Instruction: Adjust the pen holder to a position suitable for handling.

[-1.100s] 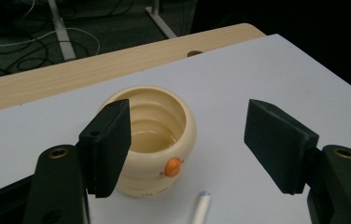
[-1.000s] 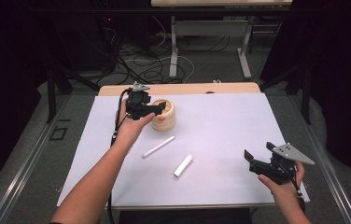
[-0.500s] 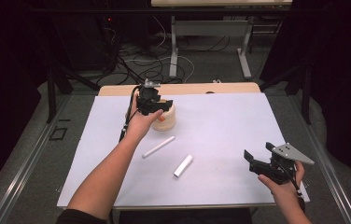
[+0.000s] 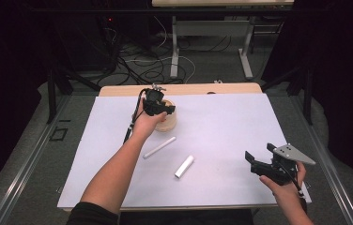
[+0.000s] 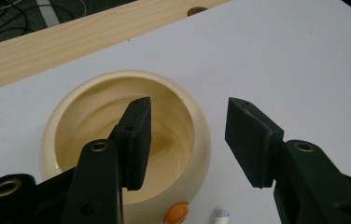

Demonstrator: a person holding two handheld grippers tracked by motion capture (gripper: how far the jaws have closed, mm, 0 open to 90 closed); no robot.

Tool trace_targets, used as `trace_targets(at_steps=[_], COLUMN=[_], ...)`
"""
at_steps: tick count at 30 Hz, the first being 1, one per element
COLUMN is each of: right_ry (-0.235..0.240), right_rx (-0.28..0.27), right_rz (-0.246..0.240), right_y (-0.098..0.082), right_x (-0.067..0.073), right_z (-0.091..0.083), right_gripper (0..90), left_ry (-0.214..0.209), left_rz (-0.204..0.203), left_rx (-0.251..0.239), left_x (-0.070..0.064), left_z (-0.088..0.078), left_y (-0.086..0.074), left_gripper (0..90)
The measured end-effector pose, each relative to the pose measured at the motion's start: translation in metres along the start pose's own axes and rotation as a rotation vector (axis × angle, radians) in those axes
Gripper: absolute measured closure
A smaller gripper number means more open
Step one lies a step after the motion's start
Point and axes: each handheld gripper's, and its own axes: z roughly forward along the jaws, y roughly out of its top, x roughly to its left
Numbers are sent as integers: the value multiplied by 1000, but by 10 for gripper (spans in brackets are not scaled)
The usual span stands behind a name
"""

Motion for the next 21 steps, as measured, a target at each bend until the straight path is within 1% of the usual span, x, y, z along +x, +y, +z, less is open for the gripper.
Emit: trace_targets(at_steps=[2, 3, 8, 10, 11, 12, 13, 17, 18, 19, 21], right_ry=[0, -6, -3, 1, 2, 2, 9, 8, 3, 4, 2], right_rx=[4, 9, 7, 8, 5, 5, 5, 7, 7, 13, 14], right_rz=[-5, -8, -8, -6, -16, -16, -18, -13, -9, 0, -1], right_y=[0, 1, 1, 1, 1, 1, 1, 1, 1, 1, 1], right_x=[0, 0, 1, 1, 2, 2, 2, 2, 2, 2, 2], right_z=[0, -1, 0, 0, 1, 1, 1, 1, 1, 1, 1], right_gripper=[98, 93, 83, 80, 67, 67, 63, 53, 52, 33, 28], left_ry=[-3, -2, -3, -6, -10, -17, -18, -18, -21, -21, -29], left_rz=[4, 0, -7, -6, -4, -2, -3, 8, 3, 5, 14], left_rx=[11, 15, 41, 49, 53, 53, 63, 73, 81, 79, 91], left_x=[1, 1, 3, 3, 2, 2, 2, 1, 0, 0, 0], left_z=[3, 5, 11, 13, 14, 15, 16, 19, 19, 20, 21], left_y=[0, -1, -2, -3, -3, -3, -3, -4, -4, -4, -4], left_gripper=[511, 511, 522, 531, 547, 547, 551, 573, 585, 608, 615])
